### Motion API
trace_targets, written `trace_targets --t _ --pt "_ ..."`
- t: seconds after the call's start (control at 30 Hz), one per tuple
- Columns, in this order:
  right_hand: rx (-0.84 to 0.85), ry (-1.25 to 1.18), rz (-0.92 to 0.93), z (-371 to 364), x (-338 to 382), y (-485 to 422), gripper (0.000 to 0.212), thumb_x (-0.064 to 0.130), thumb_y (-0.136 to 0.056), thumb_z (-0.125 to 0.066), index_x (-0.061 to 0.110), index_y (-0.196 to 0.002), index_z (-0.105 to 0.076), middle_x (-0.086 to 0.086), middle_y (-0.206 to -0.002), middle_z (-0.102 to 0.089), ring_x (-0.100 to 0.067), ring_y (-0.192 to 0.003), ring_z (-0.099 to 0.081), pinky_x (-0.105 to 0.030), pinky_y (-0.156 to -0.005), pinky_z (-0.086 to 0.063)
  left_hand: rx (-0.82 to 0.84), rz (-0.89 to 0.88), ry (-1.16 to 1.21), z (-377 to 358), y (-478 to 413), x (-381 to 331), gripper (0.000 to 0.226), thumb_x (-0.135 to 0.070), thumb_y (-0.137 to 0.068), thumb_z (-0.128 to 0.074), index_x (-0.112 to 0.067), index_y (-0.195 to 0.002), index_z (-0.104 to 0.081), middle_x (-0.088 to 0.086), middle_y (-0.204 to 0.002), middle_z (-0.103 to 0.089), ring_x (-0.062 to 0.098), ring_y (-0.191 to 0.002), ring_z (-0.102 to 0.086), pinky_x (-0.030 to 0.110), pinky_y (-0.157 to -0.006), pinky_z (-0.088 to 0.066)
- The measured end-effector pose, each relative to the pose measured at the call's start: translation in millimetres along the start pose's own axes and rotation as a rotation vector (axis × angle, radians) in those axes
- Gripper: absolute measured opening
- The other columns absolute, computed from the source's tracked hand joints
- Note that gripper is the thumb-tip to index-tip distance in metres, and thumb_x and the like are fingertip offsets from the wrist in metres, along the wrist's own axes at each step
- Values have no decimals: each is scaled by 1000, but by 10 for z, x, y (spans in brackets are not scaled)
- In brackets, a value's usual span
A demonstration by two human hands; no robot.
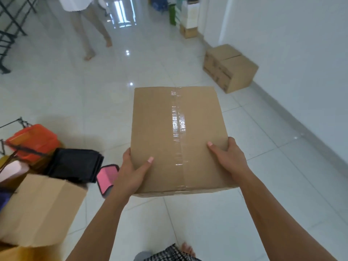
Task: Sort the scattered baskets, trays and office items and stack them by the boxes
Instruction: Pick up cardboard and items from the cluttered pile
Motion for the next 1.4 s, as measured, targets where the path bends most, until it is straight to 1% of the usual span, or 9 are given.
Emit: trace_targets --t 0.1,0.23,0.4,0.57,0.67,0.8,1.0,1.1,1.4 --pt "-62 -21 -21 285 -40 -256 63 74 -80 -63 31 -124 -47 10 -112 -61 -22 -105 -60 -42 -89 -49 77 -20 -15 -326 -281 -229 83 -63 -80 -72 -42 -146 -26 -24 -121 -55 8 -107 -59 36 -90 -52" --pt "-147 -49 -85 557 -118 -624 63 75 -80 -62 30 -122 -47 9 -112 -61 -22 -104 -59 -43 -89 -50 169 -58 -51 -748 -758 -569 81 -60 -82 -72 -40 -147 -28 -30 -116 -52 1 -105 -58 33 -87 -50" --pt "-247 -84 -164 754 -130 -1212 58 75 -80 -62 30 -114 -46 8 -107 -58 -23 -101 -58 -42 -85 -49 287 -97 -105 -1244 -1526 -1021 83 -61 -80 -74 -39 -147 -30 -20 -126 -56 12 -113 -60 41 -97 -52" --pt "-350 -151 -252 882 29 -1772 62 76 -80 -61 28 -119 -52 9 -110 -61 -23 -103 -59 -44 -87 -50 406 -121 -140 -1568 -2297 -1499 87 -60 -77 -76 -39 -148 -30 -15 -131 -58 14 -115 -61 45 -99 -52" --pt "-414 -203 -275 938 186 -2063 60 75 -81 -61 29 -118 -53 8 -109 -61 -23 -102 -58 -40 -82 -48 471 -152 -175 -1723 -2729 -1813 88 -60 -77 -76 -41 -148 -29 -17 -129 -57 12 -113 -61 45 -98 -53" --pt "-483 -235 -303 1018 355 -2391 59 73 -80 -63 29 -118 -54 9 -108 -61 -23 -103 -59 -42 -87 -50 535 -194 -198 -1956 -3218 -2165 83 -61 -78 -75 -45 -145 -30 -23 -126 -57 9 -114 -60 43 -98 -53" --pt "-550 -252 -313 1194 581 -2974 56 74 -78 -64 29 -110 -55 13 -102 -62 -22 -101 -61 -44 -87 -52 599 -235 -200 -2332 -3863 -2604 84 -64 -71 -75 -45 -142 -35 -24 -125 -59 9 -115 -61 45 -101 -51" --pt "-565 -246 -313 1257 658 -3343 59 75 -77 -63 28 -112 -55 8 -107 -63 -23 -101 -61 -47 -90 -53 606 -242 -207 -2543 -4225 -2759 81 -62 -72 -77 -47 -140 -35 -24 -124 -59 9 -113 -61 45 -100 -52" --pt "-537 -242 -338 1515 795 -4848 57 75 -77 -64 31 -110 -52 14 -100 -60 -21 -96 -59 -44 -85 -52 616 -218 -245 -3323 -5408 -3291 83 -60 -75 -78 -47 -143 -32 -26 -123 -56 5 -111 -59 40 -94 -54"
Point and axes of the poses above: each hand's wrist, its own y-axis away from the middle knuckle, its own z-axis out of the back of the hand, x = y × z, the point moved 3 cm from there along -y, towards the middle knuckle
